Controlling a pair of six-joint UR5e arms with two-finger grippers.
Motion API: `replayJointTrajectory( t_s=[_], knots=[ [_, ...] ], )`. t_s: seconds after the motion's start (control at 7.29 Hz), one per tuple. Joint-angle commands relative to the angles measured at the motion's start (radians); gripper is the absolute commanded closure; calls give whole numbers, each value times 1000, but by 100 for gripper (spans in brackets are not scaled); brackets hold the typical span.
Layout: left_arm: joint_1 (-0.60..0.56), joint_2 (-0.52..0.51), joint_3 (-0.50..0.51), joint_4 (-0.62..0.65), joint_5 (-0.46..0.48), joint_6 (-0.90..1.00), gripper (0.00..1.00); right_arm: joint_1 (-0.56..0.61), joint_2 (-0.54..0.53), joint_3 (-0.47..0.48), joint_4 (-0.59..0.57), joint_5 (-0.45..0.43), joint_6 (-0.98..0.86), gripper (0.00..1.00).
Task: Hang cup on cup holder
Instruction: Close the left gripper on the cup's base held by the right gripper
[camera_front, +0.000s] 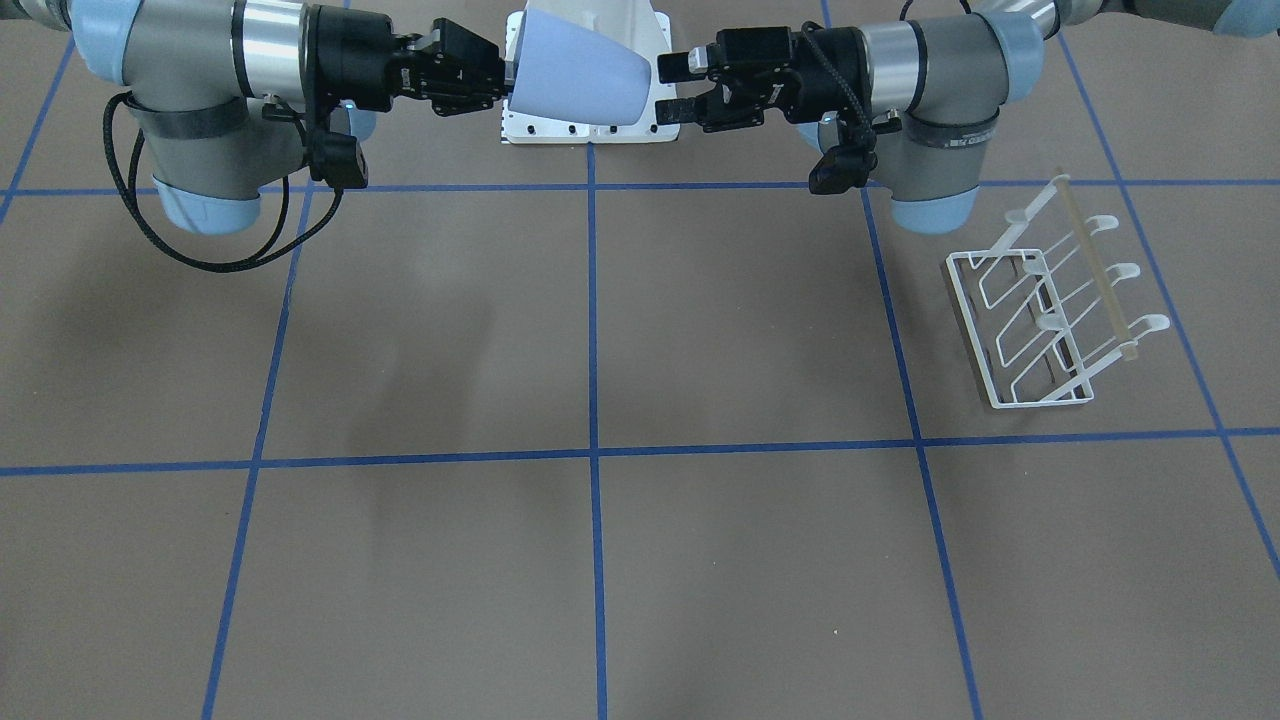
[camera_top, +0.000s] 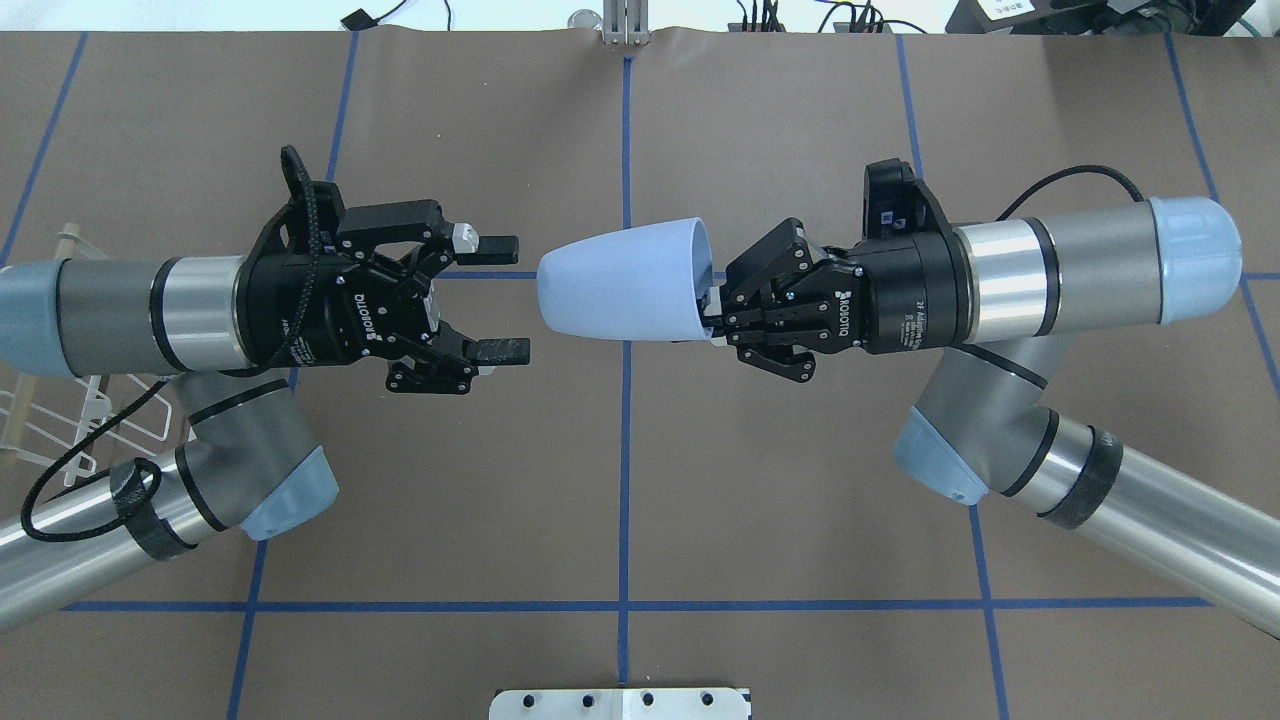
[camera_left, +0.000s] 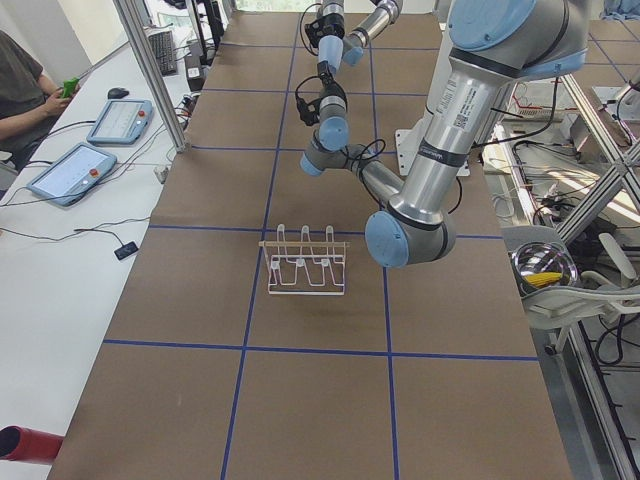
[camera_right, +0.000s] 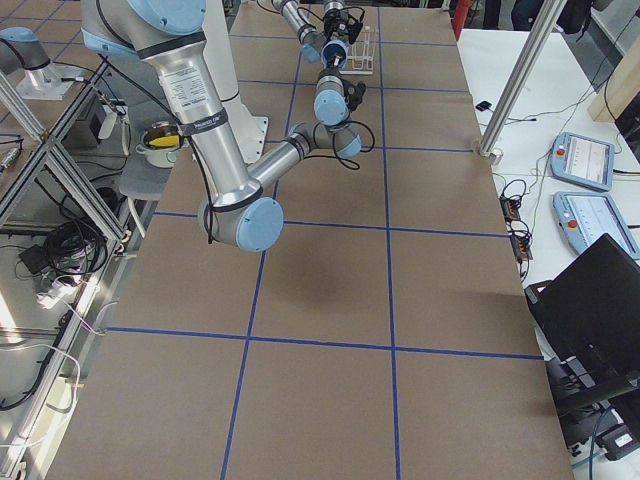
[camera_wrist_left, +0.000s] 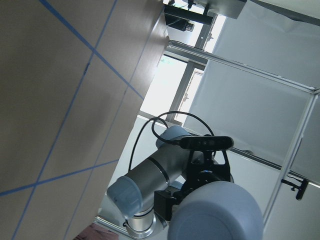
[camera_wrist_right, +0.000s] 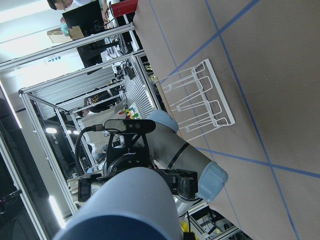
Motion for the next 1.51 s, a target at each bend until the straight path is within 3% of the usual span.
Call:
replayJointTrajectory(
  t_s=[0.0,0.69,1.37],
  knots=[
    [16,-7,-3,-28,76,-20,2,-4,-3,-3,38,-3,13,100],
    [76,-11,-13,-37,115,-20,2,-59,9,-1,66,-94,26,100],
    [97,-11,-26,-45,145,-21,3,-90,6,-4,96,-100,26,100]
  ],
)
